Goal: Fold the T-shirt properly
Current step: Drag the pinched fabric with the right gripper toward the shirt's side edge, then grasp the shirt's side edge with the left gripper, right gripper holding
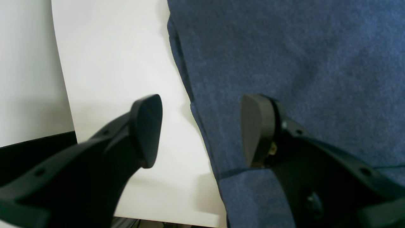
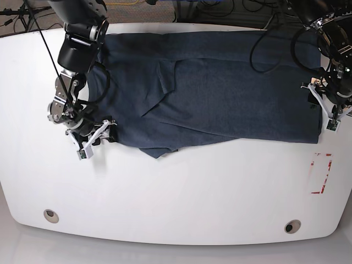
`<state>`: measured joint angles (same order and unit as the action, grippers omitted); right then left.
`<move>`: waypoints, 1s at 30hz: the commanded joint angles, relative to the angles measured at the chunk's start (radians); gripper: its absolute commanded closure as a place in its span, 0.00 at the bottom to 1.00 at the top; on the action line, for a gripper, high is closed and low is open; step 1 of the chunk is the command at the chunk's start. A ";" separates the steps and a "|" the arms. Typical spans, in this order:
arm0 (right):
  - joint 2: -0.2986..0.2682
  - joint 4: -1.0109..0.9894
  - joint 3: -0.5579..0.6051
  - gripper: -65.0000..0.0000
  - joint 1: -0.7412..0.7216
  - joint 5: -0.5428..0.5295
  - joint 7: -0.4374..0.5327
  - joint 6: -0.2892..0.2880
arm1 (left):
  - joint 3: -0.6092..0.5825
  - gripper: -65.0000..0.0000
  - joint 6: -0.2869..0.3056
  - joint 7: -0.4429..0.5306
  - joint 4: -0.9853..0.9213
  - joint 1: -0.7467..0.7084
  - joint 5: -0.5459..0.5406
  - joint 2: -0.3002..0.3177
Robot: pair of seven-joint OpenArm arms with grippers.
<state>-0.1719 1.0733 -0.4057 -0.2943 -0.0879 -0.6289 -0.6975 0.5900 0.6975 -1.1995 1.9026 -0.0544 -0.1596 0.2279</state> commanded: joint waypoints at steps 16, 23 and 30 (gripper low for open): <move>0.030 0.166 0.000 0.81 0.105 0.010 -0.016 -0.001 | 0.041 0.43 0.001 0.020 0.008 0.077 -0.005 0.015; 0.030 0.166 0.000 0.87 0.105 0.009 -0.016 -0.001 | 0.098 0.43 -0.083 0.053 -0.151 0.187 -0.005 0.017; 0.030 0.166 0.000 0.87 0.106 0.009 -0.016 -0.001 | 0.123 0.20 -0.220 0.158 -0.380 0.275 -0.005 0.057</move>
<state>-0.1310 1.2259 -0.4049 -0.1745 -0.0860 -0.6319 -0.6964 0.7059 0.5213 -1.0920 1.5867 0.1883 -0.1589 0.2417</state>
